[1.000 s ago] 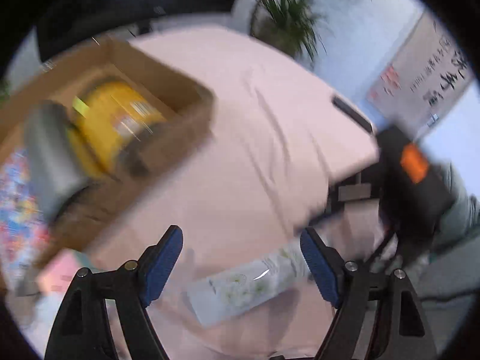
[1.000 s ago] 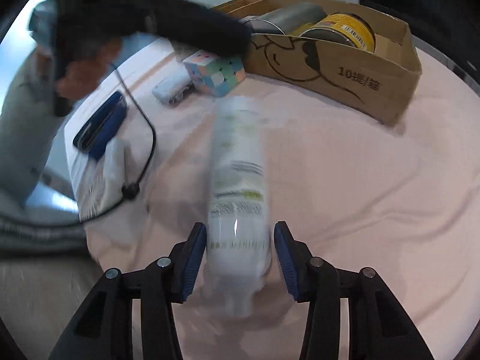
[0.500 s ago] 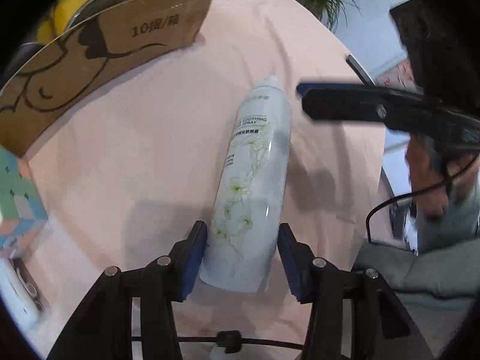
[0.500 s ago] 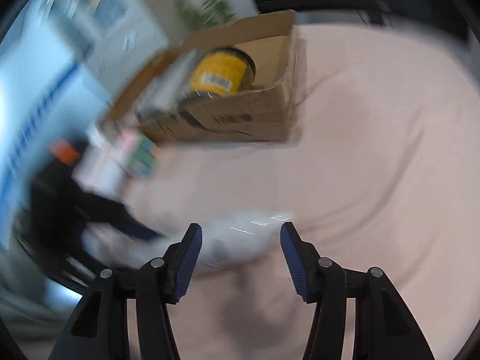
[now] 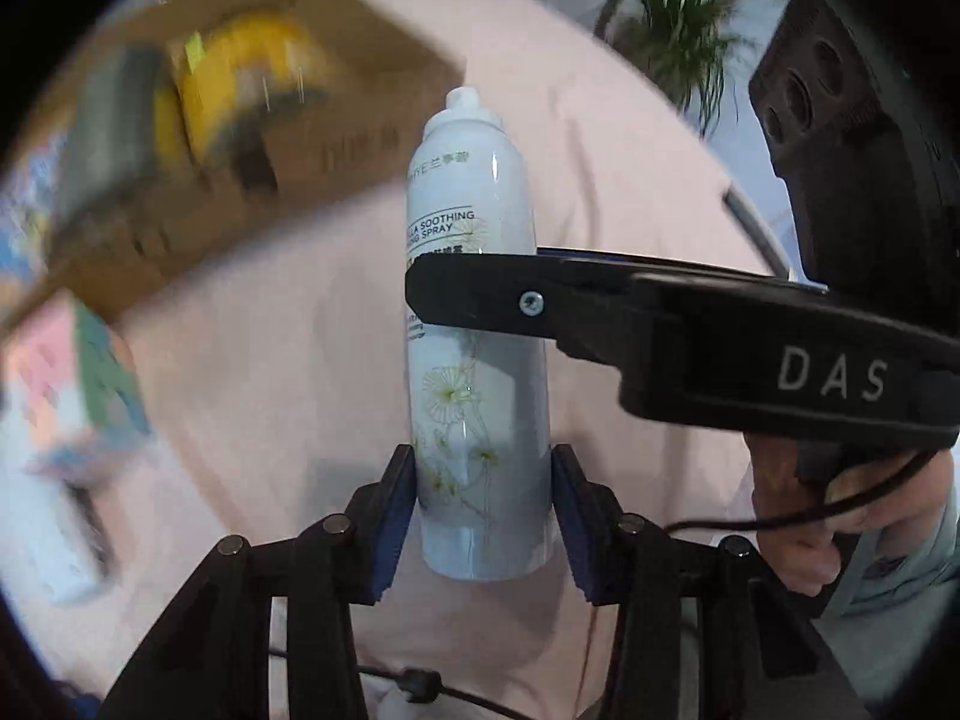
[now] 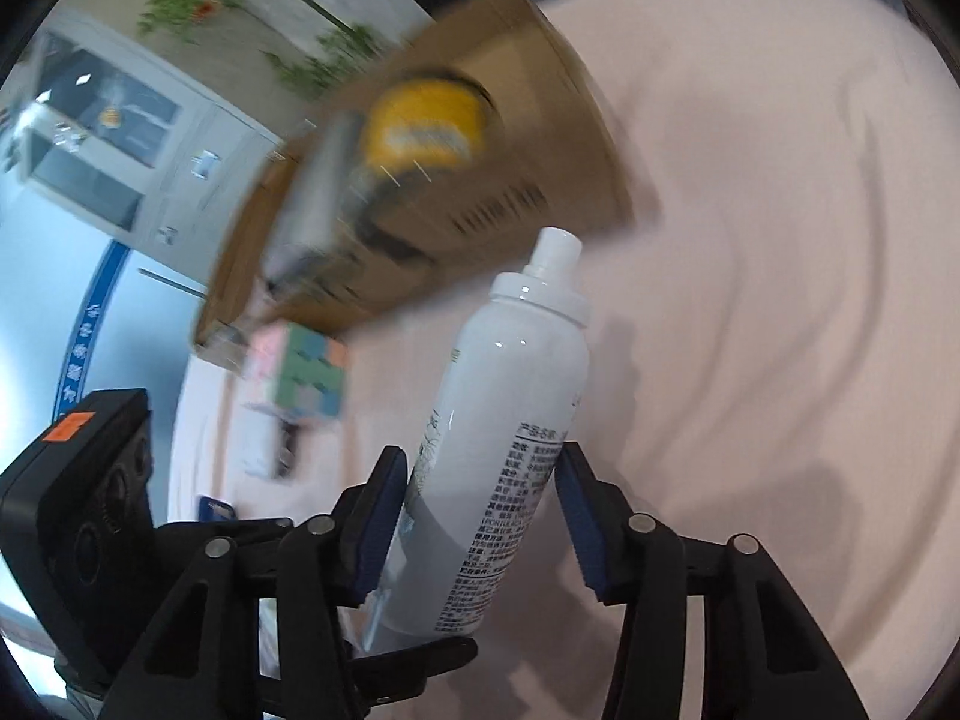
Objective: Organize rigid objects
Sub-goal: 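Set the white spray bottle in the box beside the yellow jar, then move both grippers toward the white handheld fan on the table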
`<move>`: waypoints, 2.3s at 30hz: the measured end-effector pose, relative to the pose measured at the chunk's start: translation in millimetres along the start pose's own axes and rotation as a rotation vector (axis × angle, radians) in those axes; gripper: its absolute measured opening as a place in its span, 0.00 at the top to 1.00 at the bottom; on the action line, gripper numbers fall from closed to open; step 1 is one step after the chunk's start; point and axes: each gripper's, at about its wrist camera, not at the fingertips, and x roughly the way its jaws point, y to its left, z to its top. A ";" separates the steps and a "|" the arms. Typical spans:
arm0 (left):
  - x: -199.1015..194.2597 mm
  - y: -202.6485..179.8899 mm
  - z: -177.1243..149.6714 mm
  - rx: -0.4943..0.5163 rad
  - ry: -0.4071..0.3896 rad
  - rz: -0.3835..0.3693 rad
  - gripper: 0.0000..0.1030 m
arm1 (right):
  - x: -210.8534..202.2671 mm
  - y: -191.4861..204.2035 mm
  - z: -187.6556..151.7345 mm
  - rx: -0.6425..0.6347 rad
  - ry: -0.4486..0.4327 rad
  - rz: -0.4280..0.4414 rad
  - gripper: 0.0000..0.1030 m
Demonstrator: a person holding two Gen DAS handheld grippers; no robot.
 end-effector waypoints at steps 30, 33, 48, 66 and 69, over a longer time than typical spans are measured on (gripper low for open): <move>-81.8 60.8 120.3 -0.214 -0.283 0.049 0.51 | 43.1 -20.4 188.9 -0.226 0.117 -0.098 0.39; -177.2 50.4 98.4 -0.136 -0.467 0.210 0.36 | -7.2 8.1 164.2 -0.316 -0.019 -0.134 0.15; -269.0 50.8 -108.0 -0.278 -0.495 0.375 0.14 | -96.2 153.1 -146.6 -0.931 -0.215 0.140 0.00; -97.2 77.5 -151.8 -0.417 -0.383 0.039 0.16 | -23.5 137.8 -175.3 -0.836 -0.004 0.076 0.60; -96.0 81.1 -148.3 -0.407 -0.395 0.033 0.16 | -24.2 135.7 -175.3 -0.901 0.012 0.088 0.56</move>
